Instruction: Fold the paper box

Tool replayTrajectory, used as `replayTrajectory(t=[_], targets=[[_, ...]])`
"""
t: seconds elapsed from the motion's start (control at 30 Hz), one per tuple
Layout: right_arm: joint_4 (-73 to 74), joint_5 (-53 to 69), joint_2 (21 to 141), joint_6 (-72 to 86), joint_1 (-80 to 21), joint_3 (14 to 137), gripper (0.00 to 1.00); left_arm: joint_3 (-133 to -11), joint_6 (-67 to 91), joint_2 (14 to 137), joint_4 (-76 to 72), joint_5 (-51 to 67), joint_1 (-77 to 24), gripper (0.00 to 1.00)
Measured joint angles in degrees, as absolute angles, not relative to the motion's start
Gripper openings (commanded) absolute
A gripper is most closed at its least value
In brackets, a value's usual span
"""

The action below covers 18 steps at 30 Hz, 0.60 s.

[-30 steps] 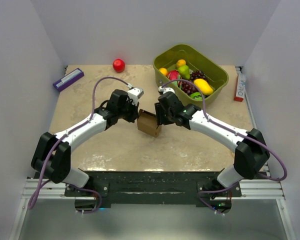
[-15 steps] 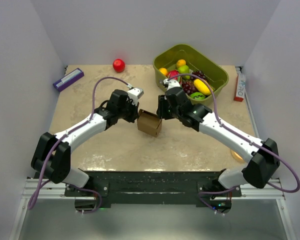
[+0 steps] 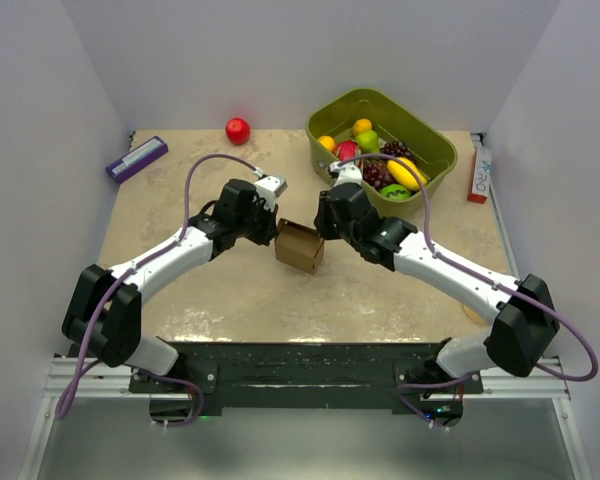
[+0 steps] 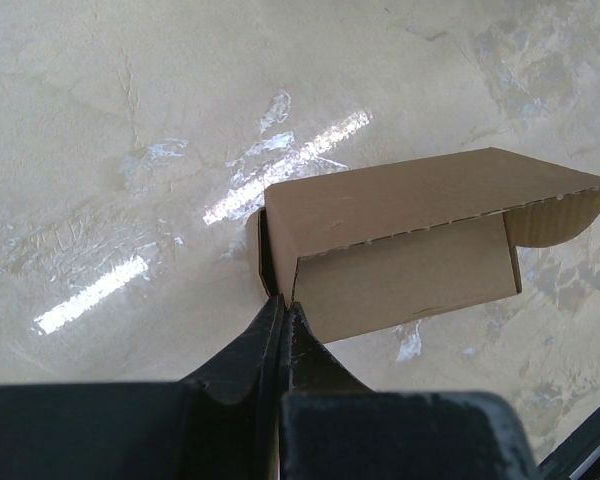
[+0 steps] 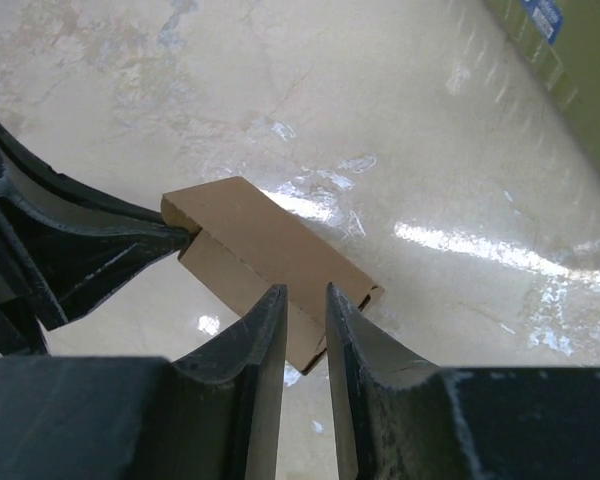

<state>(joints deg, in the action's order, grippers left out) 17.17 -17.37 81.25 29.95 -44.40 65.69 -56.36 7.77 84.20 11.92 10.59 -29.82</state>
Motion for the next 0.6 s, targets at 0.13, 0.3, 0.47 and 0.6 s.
replayTrajectory(t=[0.13,0.3,0.47,0.6], targets=[[15.6,-18.7,81.5,30.7,-46.2,65.4,0.25,-56.4,7.9,84.2,11.9,10.9,-29.8,0.0],[14.2,-20.9,83.4,31.0,-47.6,65.4,0.24,-56.4,7.9,84.2,11.9,11.1,-30.2,0.0],[14.2,-22.8,85.9,31.0,-48.1,65.4,0.23,-56.4,7.9,84.2,11.9,11.3,-30.2,0.0],[14.0,-23.6,86.0,31.1,-48.8,65.5,0.22,-56.3,7.9,84.2,11.9,11.3,-30.2,0.0]])
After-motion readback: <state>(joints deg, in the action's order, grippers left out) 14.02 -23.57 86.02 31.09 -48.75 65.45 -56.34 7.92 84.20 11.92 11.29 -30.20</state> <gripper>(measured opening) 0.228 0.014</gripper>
